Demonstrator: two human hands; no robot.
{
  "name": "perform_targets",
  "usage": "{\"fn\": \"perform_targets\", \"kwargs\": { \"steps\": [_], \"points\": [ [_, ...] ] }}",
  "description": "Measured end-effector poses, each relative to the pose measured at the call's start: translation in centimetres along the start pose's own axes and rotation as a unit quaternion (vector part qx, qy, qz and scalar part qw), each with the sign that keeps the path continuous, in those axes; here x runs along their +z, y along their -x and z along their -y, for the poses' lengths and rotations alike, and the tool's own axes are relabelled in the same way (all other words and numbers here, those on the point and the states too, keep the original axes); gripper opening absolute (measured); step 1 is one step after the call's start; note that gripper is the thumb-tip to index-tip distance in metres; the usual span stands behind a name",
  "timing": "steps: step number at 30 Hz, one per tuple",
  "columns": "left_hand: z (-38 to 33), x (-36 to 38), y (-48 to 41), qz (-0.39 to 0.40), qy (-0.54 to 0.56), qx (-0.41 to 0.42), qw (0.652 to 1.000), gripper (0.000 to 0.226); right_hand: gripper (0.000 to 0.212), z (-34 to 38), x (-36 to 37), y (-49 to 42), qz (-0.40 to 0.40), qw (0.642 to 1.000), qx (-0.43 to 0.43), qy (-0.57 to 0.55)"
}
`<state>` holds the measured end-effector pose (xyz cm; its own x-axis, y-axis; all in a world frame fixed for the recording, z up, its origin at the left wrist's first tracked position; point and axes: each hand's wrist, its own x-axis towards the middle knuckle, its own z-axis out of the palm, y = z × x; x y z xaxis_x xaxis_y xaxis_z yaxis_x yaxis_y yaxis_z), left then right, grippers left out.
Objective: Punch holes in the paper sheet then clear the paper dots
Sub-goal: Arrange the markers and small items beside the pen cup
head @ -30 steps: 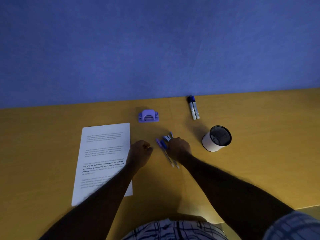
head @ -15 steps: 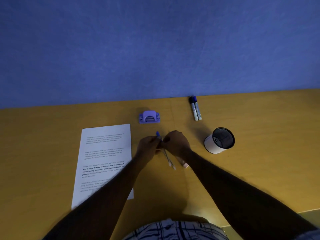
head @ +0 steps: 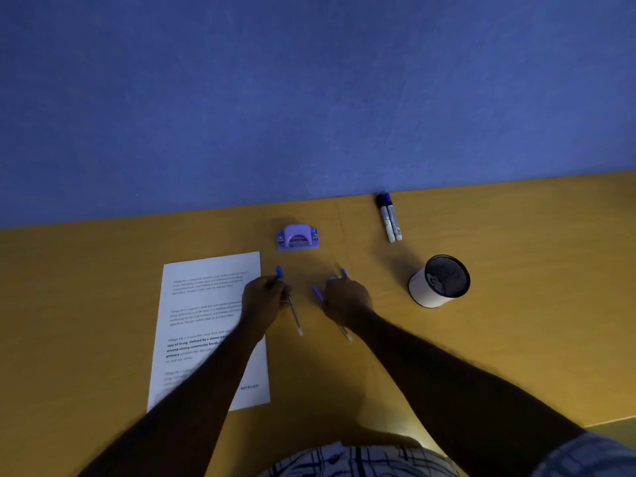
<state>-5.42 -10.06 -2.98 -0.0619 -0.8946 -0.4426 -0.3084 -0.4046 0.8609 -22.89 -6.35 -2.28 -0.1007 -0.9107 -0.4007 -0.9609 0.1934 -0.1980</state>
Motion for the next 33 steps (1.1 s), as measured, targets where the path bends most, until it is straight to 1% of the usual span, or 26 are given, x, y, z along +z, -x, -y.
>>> {"fn": "perform_targets", "kwargs": {
  "steps": [2,3,5,7,9,12,13,15,19,21,22,25,27,29,30,33],
  "points": [
    [0.0,0.1,0.1,0.001,0.003,-0.002,1.0,0.022,0.028,0.0,-0.1,-0.1,0.007,1.0,0.001,-0.021],
    [-0.1,0.3,0.1,0.002,0.007,-0.002,1.0,0.023,0.028,-0.1,-0.3,-0.1,0.01,0.998,0.008,-0.054],
    [-0.5,0.7,0.2,0.01,0.012,0.002,1.0,0.023,0.02,-0.4,-0.8,-0.3,0.008,0.986,0.032,-0.164],
    [-1.1,1.4,0.3,0.029,0.023,0.006,0.999,0.022,0.013,-0.8,-1.7,-0.3,-0.004,0.959,0.044,-0.28],
    [-2.0,2.4,0.3,0.055,0.039,0.012,0.998,0.022,0.009,-1.2,-2.8,-0.1,-0.01,0.932,0.045,-0.359],
    [-3.4,4.0,0.0,0.082,0.052,0.031,0.995,0.02,0.004,-2.2,-4.4,0.4,-0.009,0.879,0.058,-0.474],
    [-3.9,4.6,-0.2,0.09,0.054,0.039,0.994,0.02,0.003,-2.6,-5.0,0.4,-0.016,0.87,0.06,-0.489],
    [-5.1,6.0,-0.6,0.098,0.051,0.053,0.992,0.019,0.005,-3.6,-5.9,0.2,-0.038,0.871,0.062,-0.485],
    [-8.0,9.1,-1.8,0.084,0.013,0.093,0.992,0.021,0.006,-5.8,-7.9,-0.8,-0.044,0.854,0.061,-0.516],
    [-9.5,10.8,-2.5,0.081,0.012,0.105,0.991,0.022,0.008,-7.2,-8.9,-1.4,-0.064,0.858,0.06,-0.506],
    [-10.3,11.6,-2.9,0.087,0.028,0.102,0.991,0.021,0.01,-8.0,-9.4,-1.8,-0.077,0.861,0.059,-0.499],
    [-12.6,14.1,-4.1,0.106,0.055,0.099,0.988,0.012,0.018,-10.4,-11.0,-3.1,-0.106,0.876,0.054,-0.468],
    [-13.9,15.7,-4.9,0.117,0.054,0.11,0.986,0.013,0.021,-11.9,-11.8,-4.0,-0.113,0.866,0.064,-0.483],
    [-14.8,17.3,-5.9,0.118,0.047,0.116,0.985,0.014,0.02,-13.3,-12.6,-4.8,-0.113,0.849,0.079,-0.51],
    [-15.1,18.0,-6.4,0.116,0.038,0.119,0.985,0.013,0.018,-14.0,-13.0,-5.2,-0.112,0.846,0.087,-0.513],
    [-15.5,20.2,-7.8,0.115,-0.003,0.113,0.987,0.019,0.012,-16.0,-13.5,-6.3,-0.114,0.851,0.103,-0.502]
  ]
}}
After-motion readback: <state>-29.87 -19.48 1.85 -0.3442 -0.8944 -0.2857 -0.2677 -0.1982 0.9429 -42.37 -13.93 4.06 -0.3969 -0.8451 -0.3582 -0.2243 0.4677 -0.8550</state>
